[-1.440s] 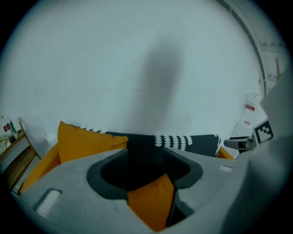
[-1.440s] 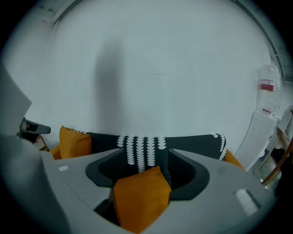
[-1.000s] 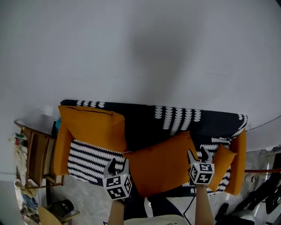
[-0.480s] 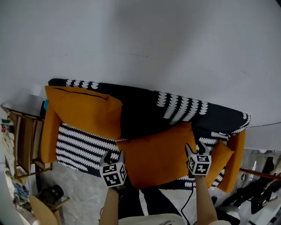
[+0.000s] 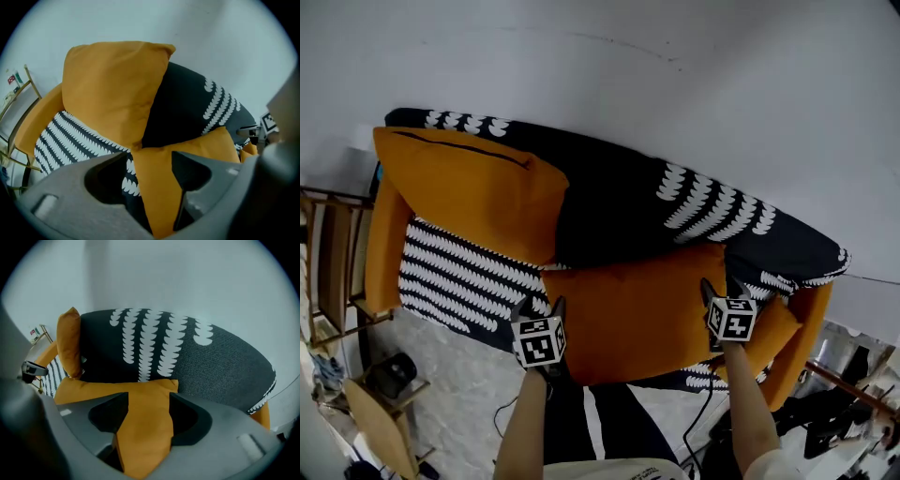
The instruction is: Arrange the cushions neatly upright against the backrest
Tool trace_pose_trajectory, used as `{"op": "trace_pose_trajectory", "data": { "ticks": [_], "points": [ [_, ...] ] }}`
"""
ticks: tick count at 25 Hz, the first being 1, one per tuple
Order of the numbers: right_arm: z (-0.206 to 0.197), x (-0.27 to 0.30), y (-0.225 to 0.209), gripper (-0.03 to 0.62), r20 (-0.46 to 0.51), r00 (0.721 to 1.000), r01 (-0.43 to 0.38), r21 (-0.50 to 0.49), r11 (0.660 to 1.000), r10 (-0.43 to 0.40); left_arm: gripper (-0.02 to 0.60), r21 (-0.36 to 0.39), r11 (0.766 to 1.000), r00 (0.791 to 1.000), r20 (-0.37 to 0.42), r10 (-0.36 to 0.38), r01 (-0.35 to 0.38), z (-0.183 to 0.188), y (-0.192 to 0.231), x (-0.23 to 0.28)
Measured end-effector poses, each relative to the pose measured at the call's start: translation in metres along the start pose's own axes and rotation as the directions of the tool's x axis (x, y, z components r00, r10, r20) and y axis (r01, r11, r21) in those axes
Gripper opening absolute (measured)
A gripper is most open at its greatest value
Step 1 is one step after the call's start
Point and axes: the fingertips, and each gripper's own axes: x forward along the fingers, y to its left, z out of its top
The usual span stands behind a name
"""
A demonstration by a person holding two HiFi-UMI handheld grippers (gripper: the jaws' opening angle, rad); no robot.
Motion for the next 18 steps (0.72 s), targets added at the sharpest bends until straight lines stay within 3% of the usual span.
{"op": "trace_pose_trajectory", "data": {
  "ticks": [11,18],
  "points": [
    [-0.017,0.073,-0.012,0.279,-0.168,0.986,-0.022,-0.060,0.998,0.012,0.344,-0.059,0.998,0.987,-0.162,-0.020,0.011,-0.038,0.008,0.069],
    [-0.023,0.083,-0.010,0.248,-0.166,0.984,-0.067,-0.039,0.997,0.059,0.353,-0.098,0.993,0.971,-0.223,-0.089,0.069,-0.056,0.000,0.098]
  ]
}}
